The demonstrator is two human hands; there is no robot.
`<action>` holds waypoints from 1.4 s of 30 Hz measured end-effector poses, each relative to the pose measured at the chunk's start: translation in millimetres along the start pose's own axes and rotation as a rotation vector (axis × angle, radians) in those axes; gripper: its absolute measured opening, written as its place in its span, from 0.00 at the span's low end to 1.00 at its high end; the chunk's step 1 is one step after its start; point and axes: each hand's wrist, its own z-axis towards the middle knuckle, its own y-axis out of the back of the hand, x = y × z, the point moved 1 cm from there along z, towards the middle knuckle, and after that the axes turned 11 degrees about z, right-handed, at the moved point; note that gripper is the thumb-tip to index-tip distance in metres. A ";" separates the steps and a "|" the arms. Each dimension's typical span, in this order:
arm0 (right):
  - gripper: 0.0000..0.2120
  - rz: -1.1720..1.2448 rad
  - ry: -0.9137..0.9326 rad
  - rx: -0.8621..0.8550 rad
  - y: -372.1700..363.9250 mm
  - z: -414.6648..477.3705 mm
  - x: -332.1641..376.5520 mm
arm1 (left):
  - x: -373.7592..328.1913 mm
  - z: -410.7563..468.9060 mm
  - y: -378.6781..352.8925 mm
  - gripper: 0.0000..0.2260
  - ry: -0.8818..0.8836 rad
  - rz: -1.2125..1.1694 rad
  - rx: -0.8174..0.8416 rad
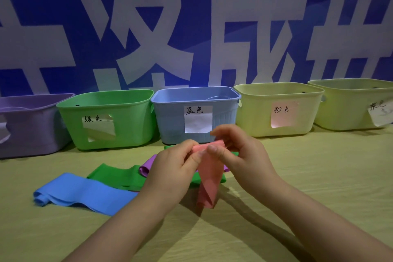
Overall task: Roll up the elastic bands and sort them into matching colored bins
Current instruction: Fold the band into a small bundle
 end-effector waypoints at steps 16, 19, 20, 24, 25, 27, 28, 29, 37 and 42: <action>0.11 -0.095 0.022 0.017 4.0 2.3 -2.9 | -6.9 -2.0 4.5 0.05 -0.002 -0.012 -0.046; 0.08 -0.091 0.000 0.008 3.3 2.3 -1.4 | -6.4 -1.5 4.9 0.02 -0.055 0.064 -0.088; 0.08 -0.084 -0.016 0.008 2.9 2.3 -0.5 | -5.3 -1.1 4.3 0.05 -0.069 0.078 -0.104; 0.07 0.000 -0.101 0.027 0.7 1.4 -1.6 | -5.3 -1.5 2.7 0.11 -0.080 0.074 -0.134; 0.06 0.015 -0.122 0.039 0.0 1.2 -2.3 | -5.0 -2.0 2.1 0.10 -0.057 0.063 -0.131; 0.07 0.027 -0.145 0.062 -1.1 0.3 -2.8 | -5.2 -2.4 1.4 0.04 -0.025 0.045 -0.120; 0.08 0.034 -0.147 0.064 -1.8 0.0 -1.4 | -5.5 -2.1 1.6 0.02 -0.023 0.038 -0.118; 0.06 0.031 -0.135 0.068 -1.8 0.1 -2.0 | -5.8 -1.8 2.4 0.01 -0.026 0.026 -0.118; 0.13 -0.029 -0.018 0.033 -0.9 -0.7 -3.6 | -4.7 0.3 4.7 0.05 0.024 -0.087 -0.124; 0.10 -0.053 -0.033 0.023 1.4 0.8 -0.5 | -6.7 -1.5 4.5 0.05 0.071 -0.070 -0.100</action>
